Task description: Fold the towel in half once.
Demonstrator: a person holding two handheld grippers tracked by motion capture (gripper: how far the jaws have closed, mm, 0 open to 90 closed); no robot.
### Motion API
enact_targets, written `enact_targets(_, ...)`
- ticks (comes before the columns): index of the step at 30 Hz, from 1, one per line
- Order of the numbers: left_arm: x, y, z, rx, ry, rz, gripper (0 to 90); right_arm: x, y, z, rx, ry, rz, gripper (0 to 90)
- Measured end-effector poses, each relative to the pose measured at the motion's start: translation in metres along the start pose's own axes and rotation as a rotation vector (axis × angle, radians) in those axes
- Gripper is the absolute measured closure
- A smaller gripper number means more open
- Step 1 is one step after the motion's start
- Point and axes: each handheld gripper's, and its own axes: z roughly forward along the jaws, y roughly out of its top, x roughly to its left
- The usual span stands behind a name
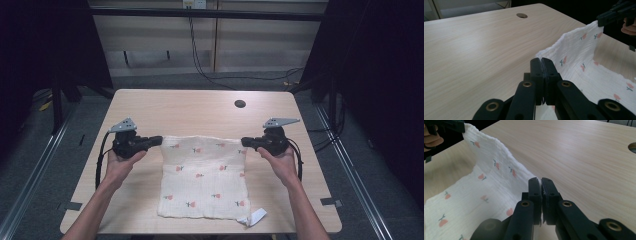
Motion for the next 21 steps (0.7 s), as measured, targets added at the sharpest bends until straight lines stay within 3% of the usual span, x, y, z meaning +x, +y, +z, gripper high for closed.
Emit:
enact_targets(6,-0.010,-0.003,-0.014,0.001,-0.003,0.033,88.8,0.010,-0.004,-0.009,-0.005,0.009,-0.015,86.9)
enact_targets(10,-0.022,-0.010,-0.023,0.007,-0.033,0.044,88.8,0.018,-0.007,-0.019,-0.016,0.027,-0.020,87.0)
enact_targets(14,-0.027,-0.012,-0.032,0.012,-0.028,0.063,88.8,0.025,-0.011,-0.026,-0.012,0.024,-0.039,87.0)
enact_targets(18,-0.029,-0.016,-0.036,0.027,0.006,0.071,88.8,0.031,-0.015,-0.031,-0.029,0.040,-0.035,87.0)
enact_targets(21,-0.031,-0.021,-0.039,0.021,-0.020,0.053,88.8,0.039,-0.022,-0.033,-0.033,0.041,-0.048,87.0)
